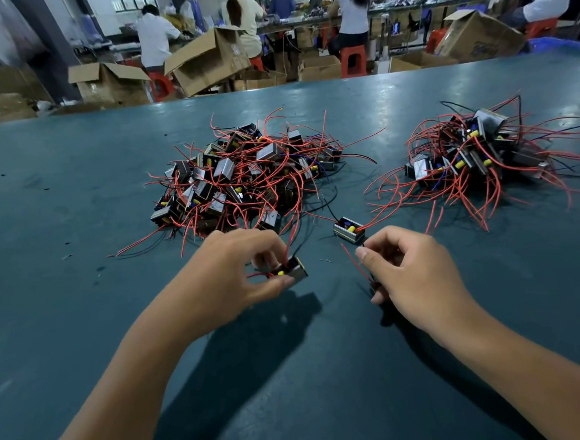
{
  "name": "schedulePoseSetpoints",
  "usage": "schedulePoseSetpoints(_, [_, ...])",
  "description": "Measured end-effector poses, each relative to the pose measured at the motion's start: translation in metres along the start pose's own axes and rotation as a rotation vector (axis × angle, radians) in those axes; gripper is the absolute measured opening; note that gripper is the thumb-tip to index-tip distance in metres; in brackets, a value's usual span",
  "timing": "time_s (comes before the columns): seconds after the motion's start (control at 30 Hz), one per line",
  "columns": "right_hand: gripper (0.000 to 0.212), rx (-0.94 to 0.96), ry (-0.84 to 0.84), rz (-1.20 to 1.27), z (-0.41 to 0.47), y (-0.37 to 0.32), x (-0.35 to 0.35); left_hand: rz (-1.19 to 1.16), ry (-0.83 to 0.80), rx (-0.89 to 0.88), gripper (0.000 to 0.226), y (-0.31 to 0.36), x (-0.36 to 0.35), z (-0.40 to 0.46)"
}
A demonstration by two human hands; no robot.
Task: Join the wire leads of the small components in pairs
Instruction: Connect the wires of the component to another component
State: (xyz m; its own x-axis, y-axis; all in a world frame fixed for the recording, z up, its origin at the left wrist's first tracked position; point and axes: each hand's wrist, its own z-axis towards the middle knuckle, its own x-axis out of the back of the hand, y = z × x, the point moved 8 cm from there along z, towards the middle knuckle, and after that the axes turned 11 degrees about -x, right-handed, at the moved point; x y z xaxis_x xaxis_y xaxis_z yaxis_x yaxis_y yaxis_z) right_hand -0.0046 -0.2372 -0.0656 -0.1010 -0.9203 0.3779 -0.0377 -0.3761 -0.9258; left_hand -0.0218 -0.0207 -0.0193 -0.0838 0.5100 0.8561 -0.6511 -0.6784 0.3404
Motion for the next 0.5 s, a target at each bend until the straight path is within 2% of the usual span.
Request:
schedulePoseSetpoints(0.2, [0.011,-0.003,-0.006,0.061,0.004,0.001,0.002,0.03,-0.261,-0.022,0.021,0.003,-0.031,-0.002])
schedulePoseSetpoints(0.3, [0.01,0.074,0.035,0.076,-0.001,-0.009,0.007,-0.013,-0.282,0.012,0.024,0.001,-0.036,-0.002])
schedulePoseSetpoints(0.4, [0.008,0.251,0.059,-0.096,-0.012,-0.026,0.007,-0.033,-0.278,0.082,0.036,-0.003,-0.037,-0.002])
schedulePoseSetpoints(0.5, [0.014,0.21,-0.059,-0.139,-0.015,-0.02,-0.006,-0.063,-0.298,0.089,0.036,-0.001,-0.04,-0.003])
